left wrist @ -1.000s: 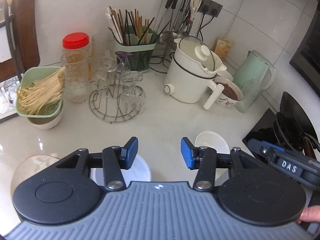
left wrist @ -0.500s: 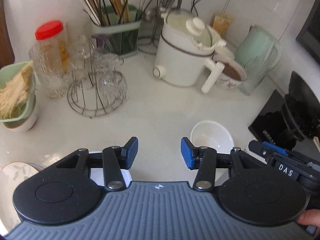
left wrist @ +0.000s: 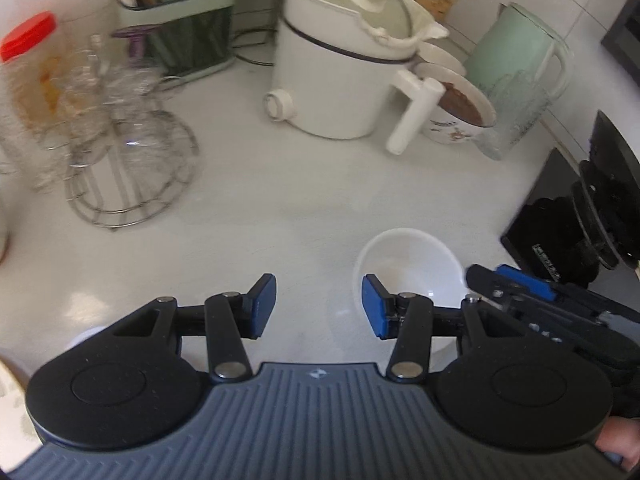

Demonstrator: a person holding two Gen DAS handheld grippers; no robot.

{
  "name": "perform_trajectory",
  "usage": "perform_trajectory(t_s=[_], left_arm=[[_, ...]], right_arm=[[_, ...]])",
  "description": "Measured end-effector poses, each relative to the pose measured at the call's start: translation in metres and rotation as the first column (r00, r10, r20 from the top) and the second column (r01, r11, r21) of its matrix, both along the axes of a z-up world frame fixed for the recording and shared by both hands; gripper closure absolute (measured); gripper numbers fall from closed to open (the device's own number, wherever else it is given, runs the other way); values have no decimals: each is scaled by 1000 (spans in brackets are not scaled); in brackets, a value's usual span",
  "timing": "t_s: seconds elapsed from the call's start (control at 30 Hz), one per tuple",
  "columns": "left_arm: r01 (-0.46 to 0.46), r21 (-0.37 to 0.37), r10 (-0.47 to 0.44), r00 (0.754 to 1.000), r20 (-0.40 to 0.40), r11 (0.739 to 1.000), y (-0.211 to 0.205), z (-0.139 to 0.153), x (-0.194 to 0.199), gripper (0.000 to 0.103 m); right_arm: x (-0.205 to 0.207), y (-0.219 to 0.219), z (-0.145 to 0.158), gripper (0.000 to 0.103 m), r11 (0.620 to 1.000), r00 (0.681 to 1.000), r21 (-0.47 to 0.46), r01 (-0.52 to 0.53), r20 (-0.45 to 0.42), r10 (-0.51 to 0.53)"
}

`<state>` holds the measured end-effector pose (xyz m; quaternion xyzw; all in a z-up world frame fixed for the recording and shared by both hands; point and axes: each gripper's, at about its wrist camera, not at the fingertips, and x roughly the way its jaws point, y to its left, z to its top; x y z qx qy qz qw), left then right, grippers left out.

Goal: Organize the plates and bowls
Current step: 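Close both grippers together on the rim of the white ceramic bowl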

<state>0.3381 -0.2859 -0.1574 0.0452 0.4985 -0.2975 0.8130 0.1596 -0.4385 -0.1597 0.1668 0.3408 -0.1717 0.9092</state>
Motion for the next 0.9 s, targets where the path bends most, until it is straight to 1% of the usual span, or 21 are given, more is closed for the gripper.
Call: perform_trajectory(t_s=[0.1,0.27,0.33,0.43,0.53,0.63,0.67,0.7,0.77,0.8,0.83,0.9], left_arm=[[19,16,-19,1000,-4,1000,-14,-7,-1,50],[37,25,-36,997,-63,999,-30,-23,0,50],[35,32,-32,996,-85,999,-36,-29,1,50],[48,55,-43,995,-91,997,-45,-35,3,50],[60,81,-53,995,-82,995,-53,-40,5,50],[47,83,-38,993,-114,995,-56,-47,9,50],[42,82,-32,992,-123,996,-56,-50,9,51],[35,87,-24,991,-133,996,-56,-54,9,51],[19,87,-5,988,-157,996,-56,-61,10,57],[6,80,9,984,-176,997,-54,-65,11,63],[-10,70,23,981,-194,998,-52,-67,12,68],[-49,53,59,974,-221,997,-48,-72,13,70]], right_arm=[[4,-5,-7,66,1000,1000,-10,7,-16,-7],[5,-19,-20,66,999,999,45,17,-32,-15],[5,-21,-26,66,999,999,47,13,-42,-11],[8,-24,-35,66,998,998,64,15,-54,-11],[10,-25,-39,66,998,998,56,15,-65,-12],[12,-29,-44,66,997,997,81,13,-71,-8],[12,-29,-46,67,996,997,88,9,-72,-3],[12,-29,-47,71,996,997,88,7,-76,0],[13,-29,-49,73,996,996,90,7,-87,1],[14,-28,-50,74,995,996,95,5,-90,3],[15,-28,-51,76,995,995,96,3,-95,6],[15,-27,-53,83,996,994,94,-2,-106,12]])
